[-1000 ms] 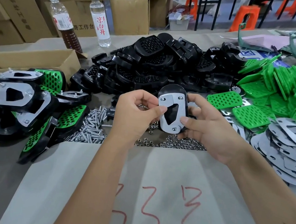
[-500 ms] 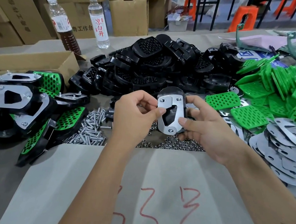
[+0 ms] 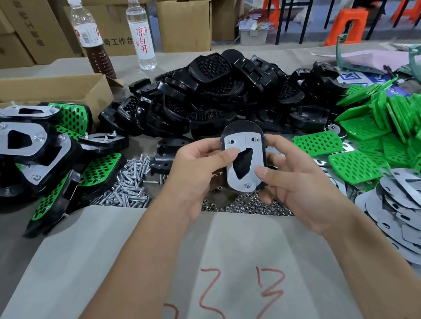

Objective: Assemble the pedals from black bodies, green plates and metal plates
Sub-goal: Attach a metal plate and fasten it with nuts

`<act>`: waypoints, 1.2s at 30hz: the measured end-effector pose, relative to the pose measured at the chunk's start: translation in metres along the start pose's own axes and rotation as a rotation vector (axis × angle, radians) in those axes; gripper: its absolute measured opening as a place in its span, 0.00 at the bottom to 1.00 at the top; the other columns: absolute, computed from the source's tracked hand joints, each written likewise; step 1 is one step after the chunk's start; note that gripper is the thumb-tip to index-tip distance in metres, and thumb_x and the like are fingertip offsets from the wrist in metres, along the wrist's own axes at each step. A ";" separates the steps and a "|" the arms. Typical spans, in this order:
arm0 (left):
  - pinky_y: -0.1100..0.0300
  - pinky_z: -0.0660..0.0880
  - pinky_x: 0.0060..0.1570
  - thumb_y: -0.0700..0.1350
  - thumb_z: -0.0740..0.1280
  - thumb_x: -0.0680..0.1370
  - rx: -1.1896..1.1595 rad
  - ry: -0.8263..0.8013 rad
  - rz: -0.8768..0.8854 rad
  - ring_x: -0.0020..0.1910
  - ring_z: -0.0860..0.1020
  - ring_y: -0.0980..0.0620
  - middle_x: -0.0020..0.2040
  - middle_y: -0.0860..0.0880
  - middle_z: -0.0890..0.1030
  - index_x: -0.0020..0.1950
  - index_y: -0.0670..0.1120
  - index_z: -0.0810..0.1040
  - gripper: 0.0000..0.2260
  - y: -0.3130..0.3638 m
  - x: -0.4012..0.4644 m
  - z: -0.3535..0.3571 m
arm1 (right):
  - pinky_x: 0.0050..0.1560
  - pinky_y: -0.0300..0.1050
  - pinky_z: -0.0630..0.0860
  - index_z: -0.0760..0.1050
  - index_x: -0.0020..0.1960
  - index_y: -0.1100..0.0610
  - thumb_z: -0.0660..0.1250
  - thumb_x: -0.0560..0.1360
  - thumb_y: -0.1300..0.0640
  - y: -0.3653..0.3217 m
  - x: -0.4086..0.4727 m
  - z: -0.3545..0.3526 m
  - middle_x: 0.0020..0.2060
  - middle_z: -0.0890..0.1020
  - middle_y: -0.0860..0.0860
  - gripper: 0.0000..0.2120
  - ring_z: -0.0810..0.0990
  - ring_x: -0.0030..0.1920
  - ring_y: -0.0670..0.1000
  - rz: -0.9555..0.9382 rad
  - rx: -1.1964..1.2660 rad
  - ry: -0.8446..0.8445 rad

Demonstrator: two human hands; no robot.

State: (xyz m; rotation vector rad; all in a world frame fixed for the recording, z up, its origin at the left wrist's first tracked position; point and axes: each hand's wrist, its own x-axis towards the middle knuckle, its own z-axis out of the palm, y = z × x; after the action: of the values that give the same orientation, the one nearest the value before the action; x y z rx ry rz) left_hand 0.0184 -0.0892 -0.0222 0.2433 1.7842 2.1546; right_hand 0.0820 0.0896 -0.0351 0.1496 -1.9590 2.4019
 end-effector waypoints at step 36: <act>0.57 0.81 0.45 0.38 0.70 0.81 -0.110 0.132 0.107 0.43 0.84 0.50 0.47 0.43 0.86 0.50 0.40 0.84 0.03 0.000 0.004 0.005 | 0.26 0.39 0.70 0.82 0.56 0.59 0.68 0.82 0.66 0.004 0.005 0.014 0.39 0.84 0.52 0.07 0.78 0.36 0.51 -0.057 -0.201 0.235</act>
State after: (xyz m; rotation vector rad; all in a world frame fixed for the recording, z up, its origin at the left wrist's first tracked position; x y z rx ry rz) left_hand 0.0168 -0.0835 -0.0215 0.1774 1.7512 2.3863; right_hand 0.0775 0.0745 -0.0358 -0.0788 -2.0378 2.0639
